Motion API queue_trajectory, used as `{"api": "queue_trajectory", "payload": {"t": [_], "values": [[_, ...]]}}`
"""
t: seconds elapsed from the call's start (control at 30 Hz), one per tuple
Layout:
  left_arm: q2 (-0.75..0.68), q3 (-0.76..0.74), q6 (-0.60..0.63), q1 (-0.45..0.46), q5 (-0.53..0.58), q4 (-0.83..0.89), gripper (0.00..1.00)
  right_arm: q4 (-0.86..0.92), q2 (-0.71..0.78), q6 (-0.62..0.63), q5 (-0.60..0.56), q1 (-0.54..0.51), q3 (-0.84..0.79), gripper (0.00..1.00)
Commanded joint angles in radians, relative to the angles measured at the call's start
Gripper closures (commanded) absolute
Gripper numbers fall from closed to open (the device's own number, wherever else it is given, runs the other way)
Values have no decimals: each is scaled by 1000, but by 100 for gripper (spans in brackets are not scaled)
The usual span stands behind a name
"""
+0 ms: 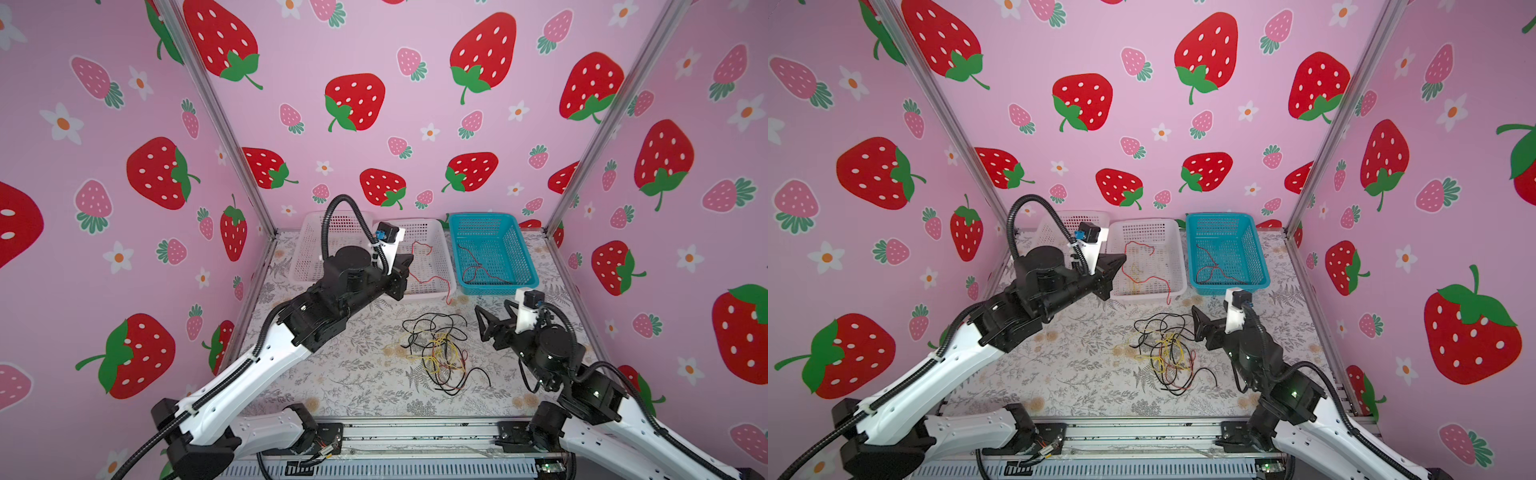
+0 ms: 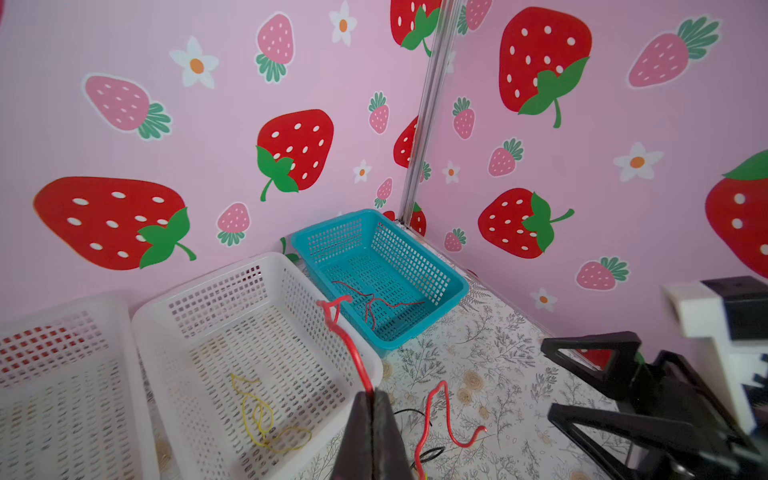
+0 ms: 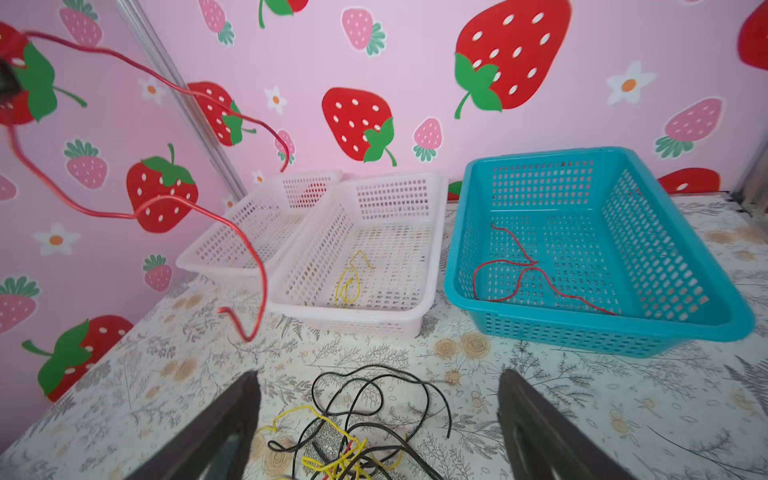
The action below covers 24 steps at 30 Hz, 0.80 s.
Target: Untangle the cables
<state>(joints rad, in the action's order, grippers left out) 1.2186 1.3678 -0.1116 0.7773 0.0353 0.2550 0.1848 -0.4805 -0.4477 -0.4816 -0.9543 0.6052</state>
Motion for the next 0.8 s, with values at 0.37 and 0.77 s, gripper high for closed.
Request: {"api": "queue_trajectory", "payload": {"t": [0.37,0.77], "values": [[774,717,-35,-104,-368,-122,100,305,291,-31,-169,3,97,1],[1193,995,-60,-97,-398,-217,100,257,402,12,-124,3,52,1]]}}
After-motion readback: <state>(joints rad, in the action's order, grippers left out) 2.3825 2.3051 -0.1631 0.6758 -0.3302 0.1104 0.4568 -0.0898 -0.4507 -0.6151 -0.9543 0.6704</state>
